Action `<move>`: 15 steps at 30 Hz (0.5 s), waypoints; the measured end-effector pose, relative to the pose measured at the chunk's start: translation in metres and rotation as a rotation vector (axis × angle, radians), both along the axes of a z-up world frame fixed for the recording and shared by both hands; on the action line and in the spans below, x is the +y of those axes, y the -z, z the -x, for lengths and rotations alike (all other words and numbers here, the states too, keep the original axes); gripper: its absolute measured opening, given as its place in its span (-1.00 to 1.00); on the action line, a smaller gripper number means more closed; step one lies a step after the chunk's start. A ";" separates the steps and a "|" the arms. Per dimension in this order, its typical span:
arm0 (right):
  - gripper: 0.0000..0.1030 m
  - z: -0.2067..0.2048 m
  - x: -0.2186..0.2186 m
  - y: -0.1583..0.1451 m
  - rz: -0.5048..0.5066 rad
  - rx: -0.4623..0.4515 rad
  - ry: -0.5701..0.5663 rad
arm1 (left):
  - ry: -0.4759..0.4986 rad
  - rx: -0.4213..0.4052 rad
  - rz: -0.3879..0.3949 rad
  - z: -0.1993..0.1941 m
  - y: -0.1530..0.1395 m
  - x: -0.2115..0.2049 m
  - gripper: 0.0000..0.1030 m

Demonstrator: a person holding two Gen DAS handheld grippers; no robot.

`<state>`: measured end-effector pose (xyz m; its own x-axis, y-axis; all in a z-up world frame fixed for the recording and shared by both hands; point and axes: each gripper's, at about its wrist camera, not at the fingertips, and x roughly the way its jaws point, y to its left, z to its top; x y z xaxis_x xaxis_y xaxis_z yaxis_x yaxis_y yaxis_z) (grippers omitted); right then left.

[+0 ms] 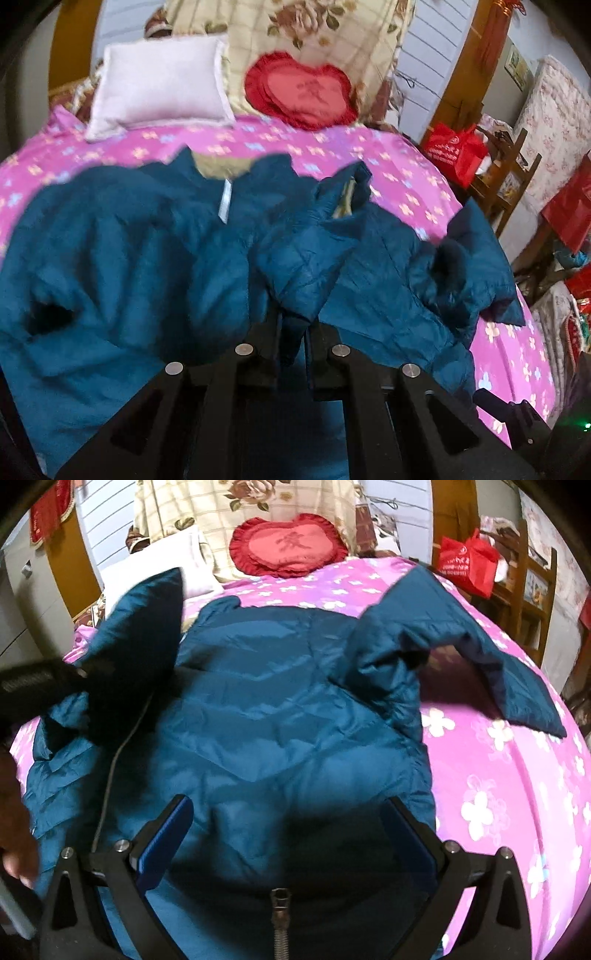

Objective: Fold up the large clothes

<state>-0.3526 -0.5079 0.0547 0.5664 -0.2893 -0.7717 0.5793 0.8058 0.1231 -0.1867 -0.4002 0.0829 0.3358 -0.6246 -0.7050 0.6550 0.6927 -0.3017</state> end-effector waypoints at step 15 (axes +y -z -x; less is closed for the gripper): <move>1.00 0.001 -0.012 -0.009 -0.097 -0.063 -0.021 | 0.013 0.101 0.078 0.016 -0.039 0.098 -0.09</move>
<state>-0.3538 -0.5202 0.0634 0.6199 -0.2019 -0.7583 0.5508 0.8003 0.2371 -0.2026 -0.3022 0.1220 0.2569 -0.6831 -0.6837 0.6274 0.6559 -0.4196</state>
